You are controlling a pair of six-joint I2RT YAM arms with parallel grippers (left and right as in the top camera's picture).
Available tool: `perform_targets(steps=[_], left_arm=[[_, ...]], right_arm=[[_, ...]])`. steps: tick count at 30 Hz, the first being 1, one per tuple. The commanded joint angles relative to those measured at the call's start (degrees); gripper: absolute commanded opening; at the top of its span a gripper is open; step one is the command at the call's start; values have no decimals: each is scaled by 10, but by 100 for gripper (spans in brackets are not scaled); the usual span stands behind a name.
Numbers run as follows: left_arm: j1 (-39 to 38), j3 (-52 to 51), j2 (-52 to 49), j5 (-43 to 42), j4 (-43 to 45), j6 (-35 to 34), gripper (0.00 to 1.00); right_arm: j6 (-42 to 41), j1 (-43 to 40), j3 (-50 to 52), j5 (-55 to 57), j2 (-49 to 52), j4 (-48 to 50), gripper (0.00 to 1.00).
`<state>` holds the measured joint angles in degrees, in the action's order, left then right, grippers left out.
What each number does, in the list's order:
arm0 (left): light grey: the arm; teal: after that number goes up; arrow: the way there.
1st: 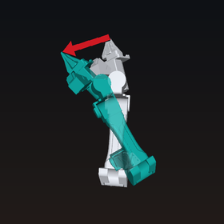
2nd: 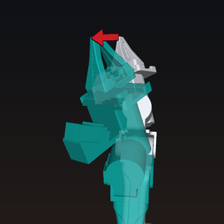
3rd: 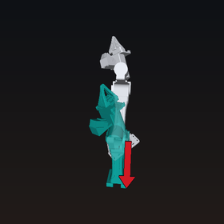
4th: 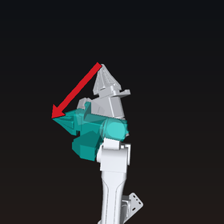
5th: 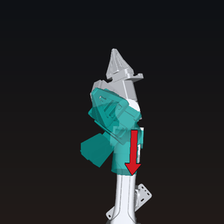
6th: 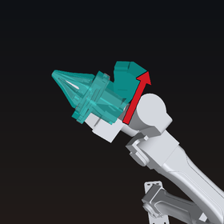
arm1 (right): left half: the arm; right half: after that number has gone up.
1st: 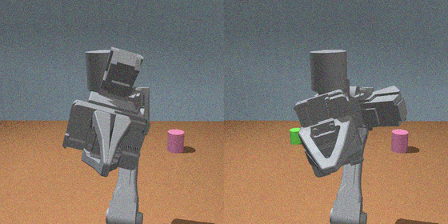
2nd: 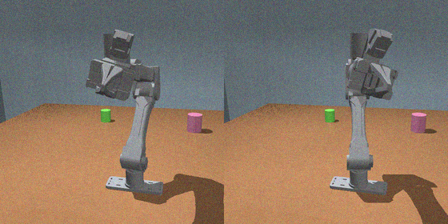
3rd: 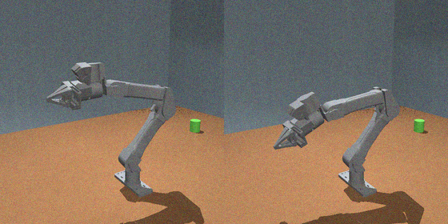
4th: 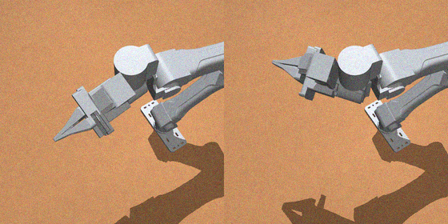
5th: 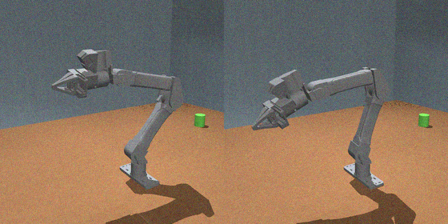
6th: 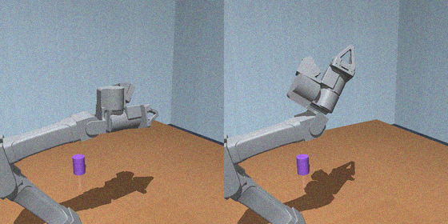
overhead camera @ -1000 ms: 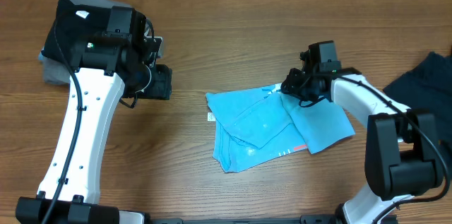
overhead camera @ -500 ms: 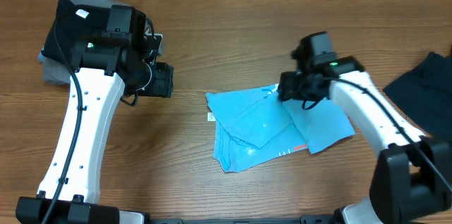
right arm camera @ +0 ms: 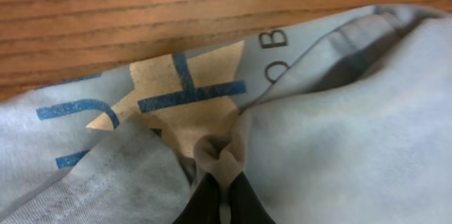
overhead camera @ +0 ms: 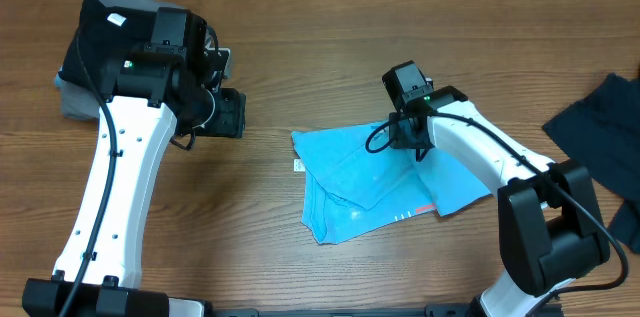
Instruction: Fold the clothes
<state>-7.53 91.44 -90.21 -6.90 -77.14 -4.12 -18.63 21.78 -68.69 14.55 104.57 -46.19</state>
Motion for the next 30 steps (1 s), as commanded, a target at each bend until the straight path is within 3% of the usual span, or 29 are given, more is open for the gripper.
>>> perform_targets(steps=[1, 8, 9, 10, 11, 12, 13, 15, 16, 19, 24, 30], left_arm=[[-3, -2, 2, -6, -1, -1, 65], [-3, -2, 2, -6, -1, -2, 64], [-3, -2, 2, -6, -1, -1, 64], [-3, -2, 2, -6, -1, -2, 65], [-3, -2, 2, -6, -1, -2, 65], [-3, -2, 2, -6, -2, -2, 65], [-3, -2, 2, -6, -2, -2, 65], [-3, -2, 2, -6, -5, -1, 65], [-3, -2, 2, -6, -6, -1, 65], [-3, -2, 2, -6, -6, -1, 65], [-3, -2, 2, -6, -5, -1, 66], [-3, -2, 2, -6, 4, -2, 68]], right_arm=[[-31, -4, -55, 24, -4, -8, 4], [-51, -5, -79, -14, -2, 2, 4], [-54, -5, -78, -23, 0, 6, 9], [-54, -5, -78, -26, 1, 9, 23], [-54, -5, -78, -21, 1, 9, 46], [-54, -6, -78, -6, 1, 6, 54], [-53, -7, -78, 10, 0, 2, 54], [-25, -12, -79, 10, -5, -5, 33], [-15, -14, -79, 3, -7, -12, 32], [-5, -16, -79, -13, -13, -61, 49], [-28, -15, -62, -42, -12, -163, 49], [-28, 11, 11, -52, -12, -153, 53]])
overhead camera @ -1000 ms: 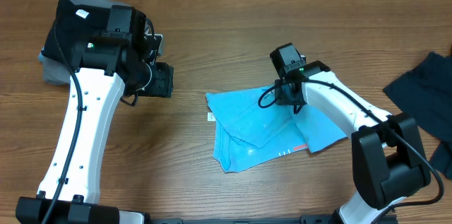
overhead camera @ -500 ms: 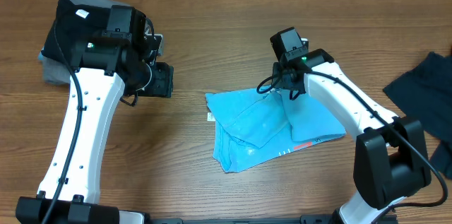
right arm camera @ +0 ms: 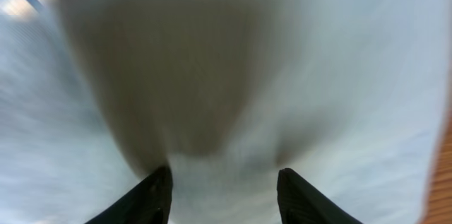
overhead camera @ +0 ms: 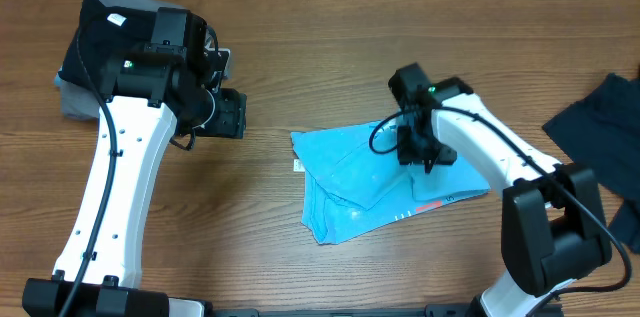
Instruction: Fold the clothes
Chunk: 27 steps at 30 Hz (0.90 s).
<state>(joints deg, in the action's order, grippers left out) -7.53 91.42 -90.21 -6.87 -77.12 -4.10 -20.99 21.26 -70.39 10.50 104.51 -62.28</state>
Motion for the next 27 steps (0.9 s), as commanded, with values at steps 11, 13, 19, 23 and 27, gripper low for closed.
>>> perform_targets(steps=[11, 13, 19, 23, 27], left_arm=[[-4, -2, 2, -6, 10, -2, 71], [-3, -2, 2, -6, 10, -2, 70], [-3, -2, 2, -2, 10, -1, 71], [-3, -2, 2, -2, 14, -1, 72], [-3, -2, 2, -2, 13, -1, 72]], right_arm=[[-48, 30, 50, 71, -29, 9, 28], [-48, 30, 42, 76, -42, -9, 21], [-48, 30, 35, 71, -87, -70, 22], [-45, 31, 38, 8, -86, -61, 45], [-46, 31, 38, 8, -89, -41, 54]])
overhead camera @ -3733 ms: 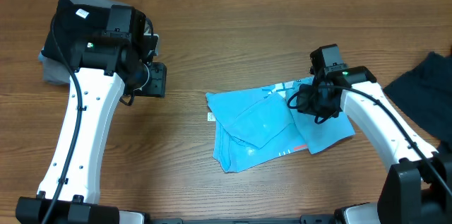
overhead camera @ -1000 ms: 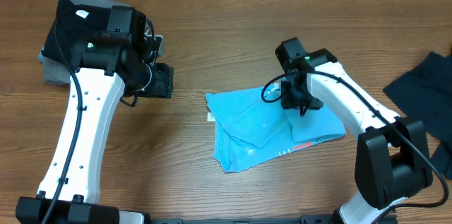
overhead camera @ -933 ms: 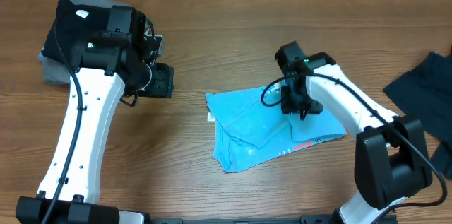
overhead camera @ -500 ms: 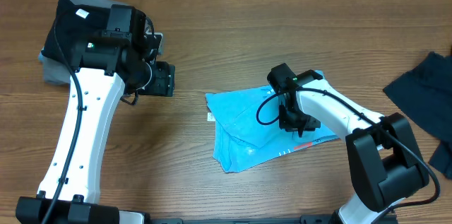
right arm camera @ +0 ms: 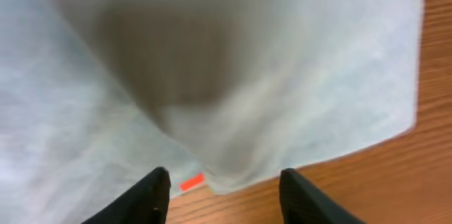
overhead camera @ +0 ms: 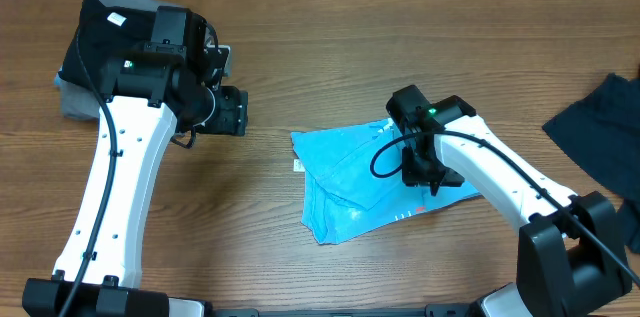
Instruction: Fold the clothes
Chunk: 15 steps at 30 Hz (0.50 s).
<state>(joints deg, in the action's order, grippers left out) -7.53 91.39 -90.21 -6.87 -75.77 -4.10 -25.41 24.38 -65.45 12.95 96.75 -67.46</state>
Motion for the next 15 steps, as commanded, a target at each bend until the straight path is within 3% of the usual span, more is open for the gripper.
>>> perform_targets(steps=[1, 3, 5, 7, 8, 15], left_arm=[[-3, -2, 2, -2, -2, -1, 72], [-3, -2, 2, -2, -3, -2, 72], [-3, -2, 1, -2, -3, -2, 71], [-4, -2, -2, -6, -6, -2, 70], [-4, -3, -4, -12, -9, -2, 70], [-4, -80, -5, -114, 23, -2, 69]], right_arm=[[-2, -2, -12, -17, -13, 25, 53], [-2, -9, -14, -24, -18, 61, 46], [-2, -18, -14, -41, -18, 97, 31], [-2, -33, -10, -56, -15, 130, 11], [-2, -40, -5, -70, -11, 150, 6], [-32, -75, 36, -200, 71, 281, 4]])
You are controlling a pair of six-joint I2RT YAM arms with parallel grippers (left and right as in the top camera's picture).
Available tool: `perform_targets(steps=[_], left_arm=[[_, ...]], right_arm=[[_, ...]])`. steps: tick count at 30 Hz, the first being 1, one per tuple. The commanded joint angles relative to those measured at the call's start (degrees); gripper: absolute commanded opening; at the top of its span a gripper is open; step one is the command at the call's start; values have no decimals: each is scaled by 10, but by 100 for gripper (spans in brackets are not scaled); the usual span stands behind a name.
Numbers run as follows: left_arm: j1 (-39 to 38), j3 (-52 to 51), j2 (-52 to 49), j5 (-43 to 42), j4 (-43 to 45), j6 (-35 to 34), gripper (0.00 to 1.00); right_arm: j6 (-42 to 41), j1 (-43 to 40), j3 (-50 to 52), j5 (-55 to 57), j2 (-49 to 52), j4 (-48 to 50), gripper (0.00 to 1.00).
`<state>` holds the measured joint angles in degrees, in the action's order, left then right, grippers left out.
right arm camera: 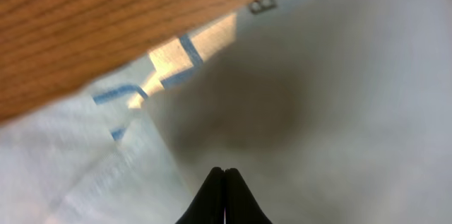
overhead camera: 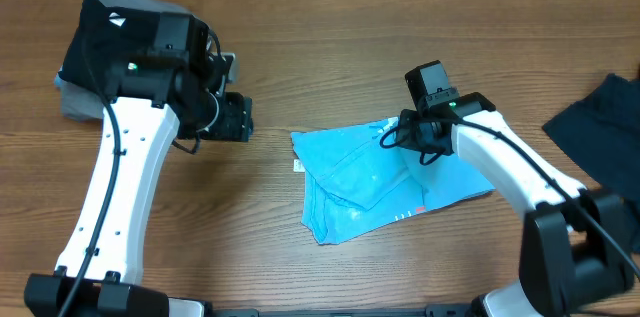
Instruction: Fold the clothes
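A light blue T-shirt (overhead camera: 365,185) lies partly folded and rumpled in the middle of the wooden table (overhead camera: 330,47). In the right wrist view its far edge with blue printed letters (right arm camera: 169,58) shows against the wood. My right gripper (overhead camera: 418,143) (right arm camera: 224,172) hangs just over the shirt's far right part. It is shut, fingertips pressed together, with no cloth seen between them. My left gripper (overhead camera: 238,118) is off to the left over bare table, well away from the shirt; its fingers are too dark to read.
A pile of dark and grey clothes (overhead camera: 95,42) lies at the far left corner, behind the left arm. Another dark navy garment (overhead camera: 600,122) lies at the right edge. A small white tag (overhead camera: 298,166) sits beside the shirt's left edge.
My right gripper was open over the shirt's near right edge; now it is shut and farther back, over the printed far edge. The left arm has shifted slightly to the right.
First my right gripper was shut on a pinch of the shirt by its printed far edge. Then it was open over the cloth, then open at the near right edge. Now it is shut over the far edge again, holding nothing. The left arm stayed at the left throughout.
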<state>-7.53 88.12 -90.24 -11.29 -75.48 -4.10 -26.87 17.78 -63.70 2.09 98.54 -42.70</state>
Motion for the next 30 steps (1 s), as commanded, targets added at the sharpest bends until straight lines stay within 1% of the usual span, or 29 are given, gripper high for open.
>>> perform_targets(steps=[1, 4, 5, 6, 10, 13, 14, 16, 17, 18, 19, 20, 23, 26, 28, 30], left_arm=[[-4, -63, -5, -88, 34, -2, 70], [-5, -121, -5, -154, 87, -2, 70], [-8, -158, -5, -188, 123, -2, 75], [-10, -180, -5, -205, 148, -3, 77], [-27, -253, -5, -230, 243, -38, 80], [-48, -298, -5, -230, 312, -74, 81], [-55, -309, -5, -230, 330, -85, 81], [-71, -334, -5, -210, 367, -125, 81], [-78, -344, -5, -194, 381, -149, 81], [-85, -355, -5, -169, 390, -184, 82], [-91, -365, -5, -149, 398, -220, 83], [-96, -374, -7, -137, 406, -244, 84], [-105, -395, -16, -136, 430, -287, 85], [-109, -405, -41, -143, 449, -317, 86], [-116, -405, -71, -168, 473, -320, 86], [-125, -405, -105, -211, 509, -324, 85]], right_arm=[[-17, -10, 18, -111, 64, 49, 4], [-35, -10, 18, -143, 89, 91, 4], [-41, -10, 18, -142, 90, 111, 4], [-41, -10, 17, -142, 89, 125, 4], [-33, -18, -11, -142, 88, 132, 4], [0, -21, -56, -142, 86, 82, 4], [15, -21, -72, -142, 83, 63, 6], [34, -21, -108, -133, 73, 17, 15], [36, -21, -124, -125, 67, -5, 21], [45, -21, -142, -125, 58, -30, 28], [49, -21, -159, -125, 49, -52, 32], [57, -21, -175, -125, 39, -74, 34], [79, -21, -200, -124, 10, -113, 35], [90, -21, -203, -124, -26, -124, 36], [91, -21, -203, -124, -48, -127, 36], [91, -21, -203, -124, -66, -127, 37]])
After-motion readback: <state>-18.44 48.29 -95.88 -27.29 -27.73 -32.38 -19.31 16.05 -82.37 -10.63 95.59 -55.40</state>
